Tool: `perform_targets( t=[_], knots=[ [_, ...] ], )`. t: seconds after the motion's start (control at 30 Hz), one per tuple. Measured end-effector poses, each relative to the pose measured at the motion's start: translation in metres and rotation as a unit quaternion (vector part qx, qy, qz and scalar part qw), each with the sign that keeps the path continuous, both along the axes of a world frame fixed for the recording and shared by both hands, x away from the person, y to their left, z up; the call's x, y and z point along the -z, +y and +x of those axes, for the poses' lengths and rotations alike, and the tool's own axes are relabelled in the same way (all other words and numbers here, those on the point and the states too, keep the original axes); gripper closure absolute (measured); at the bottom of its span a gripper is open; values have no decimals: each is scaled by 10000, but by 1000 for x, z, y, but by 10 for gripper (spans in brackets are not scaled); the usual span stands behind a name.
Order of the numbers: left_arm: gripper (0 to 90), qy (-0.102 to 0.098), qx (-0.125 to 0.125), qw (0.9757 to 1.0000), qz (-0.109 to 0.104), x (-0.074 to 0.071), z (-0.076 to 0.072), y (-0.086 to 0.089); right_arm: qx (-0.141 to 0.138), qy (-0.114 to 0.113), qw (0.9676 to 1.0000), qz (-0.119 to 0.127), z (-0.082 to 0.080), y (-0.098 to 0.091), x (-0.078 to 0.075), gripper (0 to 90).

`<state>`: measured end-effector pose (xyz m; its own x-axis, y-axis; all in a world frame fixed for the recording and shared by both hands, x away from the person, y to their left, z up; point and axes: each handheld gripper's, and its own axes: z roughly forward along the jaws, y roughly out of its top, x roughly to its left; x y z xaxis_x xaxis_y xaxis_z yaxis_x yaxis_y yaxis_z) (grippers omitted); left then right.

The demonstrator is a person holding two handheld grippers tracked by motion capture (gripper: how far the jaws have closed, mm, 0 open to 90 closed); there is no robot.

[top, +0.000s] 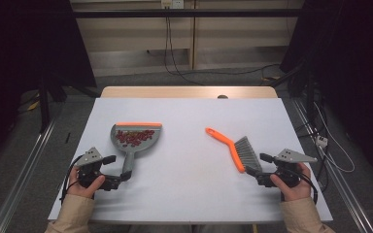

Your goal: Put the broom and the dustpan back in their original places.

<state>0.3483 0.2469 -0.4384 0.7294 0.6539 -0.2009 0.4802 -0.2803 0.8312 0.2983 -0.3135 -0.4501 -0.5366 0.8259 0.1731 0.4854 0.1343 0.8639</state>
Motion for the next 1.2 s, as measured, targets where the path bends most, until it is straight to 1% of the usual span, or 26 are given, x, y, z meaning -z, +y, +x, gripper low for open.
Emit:
perform_targets(
  t=[0.07, 0.17, 0.3, 0.43, 0.7, 0.93, 1.03, 1.2],
  knots=[
    [66, 2, 22, 10000, 15, 0, 0, 1, -21, 3, 10000, -13, -1, 0, 0, 182],
    [66, 5, -7, 10000, -17, 2, -1, 2, -34, 5, 10000, -15, -3, 0, 0, 182],
    [67, 18, 25, 10000, 31, 2, -2, 2, -25, 19, 10000, -27, -6, -2, 1, 179],
    [67, 10, 36, 10000, 8, 2, -3, 4, -10, 40, 10000, -34, -8, -4, 2, 178],
    [67, 46, 6, 10000, 20, 4, -5, 8, 5, 54, 10000, -39, -12, -8, 3, 176],
    [67, -6, 36, 10000, 33, 4, -6, 6, 4, 55, 10000, -33, -14, -9, 3, 176],
    [66, -23, 13, 10000, 8, 4, -6, 6, 19, 47, 10000, -42, -14, -9, 3, 176],
    [67, 7, 27, 10000, 55, 5, -7, 6, 9, 66, 10000, -42, -14, -9, 3, 176]
  ],
)
